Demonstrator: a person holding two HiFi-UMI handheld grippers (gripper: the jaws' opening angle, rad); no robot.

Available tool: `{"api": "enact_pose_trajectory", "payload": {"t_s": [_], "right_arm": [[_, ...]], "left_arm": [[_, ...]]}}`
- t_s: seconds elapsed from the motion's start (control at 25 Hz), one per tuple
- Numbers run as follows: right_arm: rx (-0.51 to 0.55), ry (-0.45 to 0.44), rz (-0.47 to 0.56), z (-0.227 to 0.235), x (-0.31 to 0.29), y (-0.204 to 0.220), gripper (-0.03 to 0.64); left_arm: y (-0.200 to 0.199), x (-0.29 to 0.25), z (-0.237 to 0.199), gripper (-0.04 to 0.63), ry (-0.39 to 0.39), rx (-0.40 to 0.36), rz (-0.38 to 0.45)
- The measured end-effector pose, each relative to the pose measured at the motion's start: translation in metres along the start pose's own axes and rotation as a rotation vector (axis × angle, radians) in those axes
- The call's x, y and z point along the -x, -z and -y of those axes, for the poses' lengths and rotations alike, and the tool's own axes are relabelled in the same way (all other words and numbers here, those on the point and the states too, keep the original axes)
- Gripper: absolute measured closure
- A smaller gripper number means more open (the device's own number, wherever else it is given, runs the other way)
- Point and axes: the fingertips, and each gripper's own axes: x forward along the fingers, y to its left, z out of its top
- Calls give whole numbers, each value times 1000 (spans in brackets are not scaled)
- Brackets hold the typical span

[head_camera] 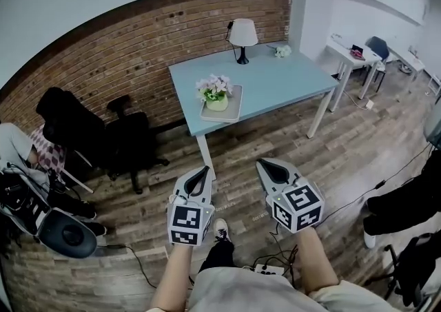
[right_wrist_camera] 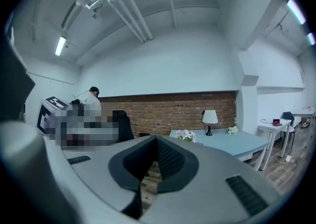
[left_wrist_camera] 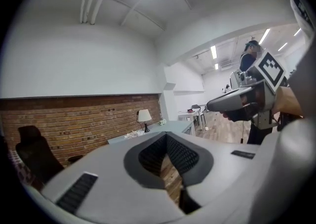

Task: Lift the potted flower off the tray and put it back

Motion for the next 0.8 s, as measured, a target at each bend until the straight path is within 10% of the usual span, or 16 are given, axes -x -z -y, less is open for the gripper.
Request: {"api": "enact_pose_trajectory", "payload": {"t_s": [0.8], "right_arm": [[-76,17,-6,114,-226,-23,595]], "left_arm": [[27,-209,-154,583,59,9,-52]]}}
